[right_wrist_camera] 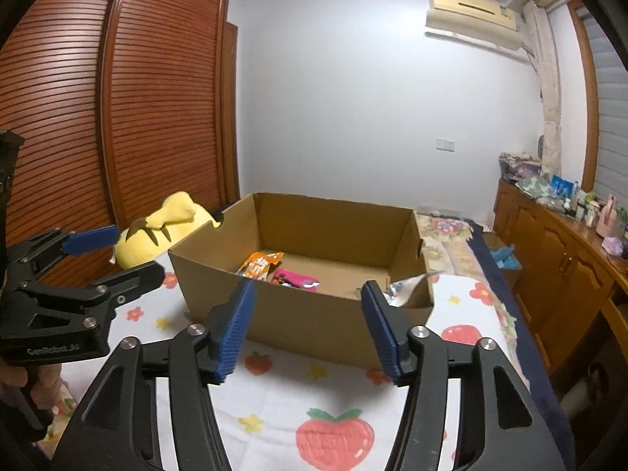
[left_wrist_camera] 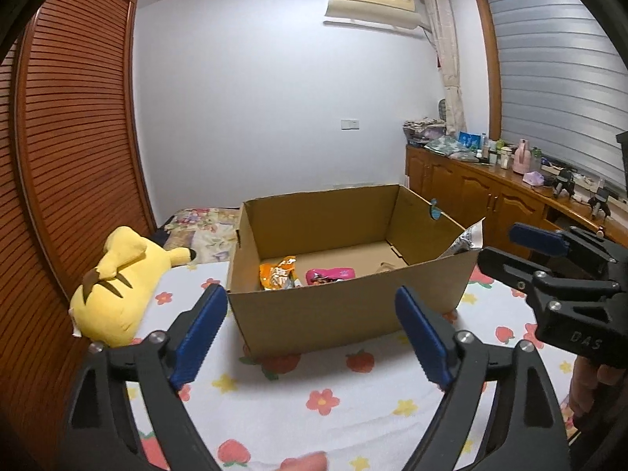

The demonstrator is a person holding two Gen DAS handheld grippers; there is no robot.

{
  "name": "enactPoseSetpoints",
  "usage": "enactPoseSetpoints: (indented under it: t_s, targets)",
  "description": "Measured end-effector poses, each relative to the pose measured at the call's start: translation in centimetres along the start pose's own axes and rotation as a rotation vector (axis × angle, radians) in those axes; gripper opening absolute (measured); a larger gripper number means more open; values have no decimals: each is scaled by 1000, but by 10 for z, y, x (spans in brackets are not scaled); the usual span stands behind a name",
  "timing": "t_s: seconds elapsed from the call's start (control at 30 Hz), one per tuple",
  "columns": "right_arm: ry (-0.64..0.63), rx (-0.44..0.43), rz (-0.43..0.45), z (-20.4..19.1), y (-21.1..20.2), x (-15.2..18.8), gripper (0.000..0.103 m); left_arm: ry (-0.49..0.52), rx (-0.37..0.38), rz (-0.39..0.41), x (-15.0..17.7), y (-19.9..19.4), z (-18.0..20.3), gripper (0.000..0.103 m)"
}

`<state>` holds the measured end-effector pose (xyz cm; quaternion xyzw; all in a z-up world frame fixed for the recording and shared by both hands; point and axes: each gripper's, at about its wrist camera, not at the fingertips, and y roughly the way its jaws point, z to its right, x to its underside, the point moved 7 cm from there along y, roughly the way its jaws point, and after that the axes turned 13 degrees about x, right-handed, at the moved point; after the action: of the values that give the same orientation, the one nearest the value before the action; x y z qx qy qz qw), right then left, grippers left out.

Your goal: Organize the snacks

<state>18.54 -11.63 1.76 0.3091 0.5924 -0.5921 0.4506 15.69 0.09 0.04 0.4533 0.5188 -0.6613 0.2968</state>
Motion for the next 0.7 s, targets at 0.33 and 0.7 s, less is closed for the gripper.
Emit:
enactPoseSetpoints:
  t_s: [0.33,0.7]
  targets:
    - [49,42,34,14,-20,2,93,-12,-23,5,10,-14,2,89]
    - [72,66,31,20,-27,10,94,-20,-28,-2,21,-19,3,89]
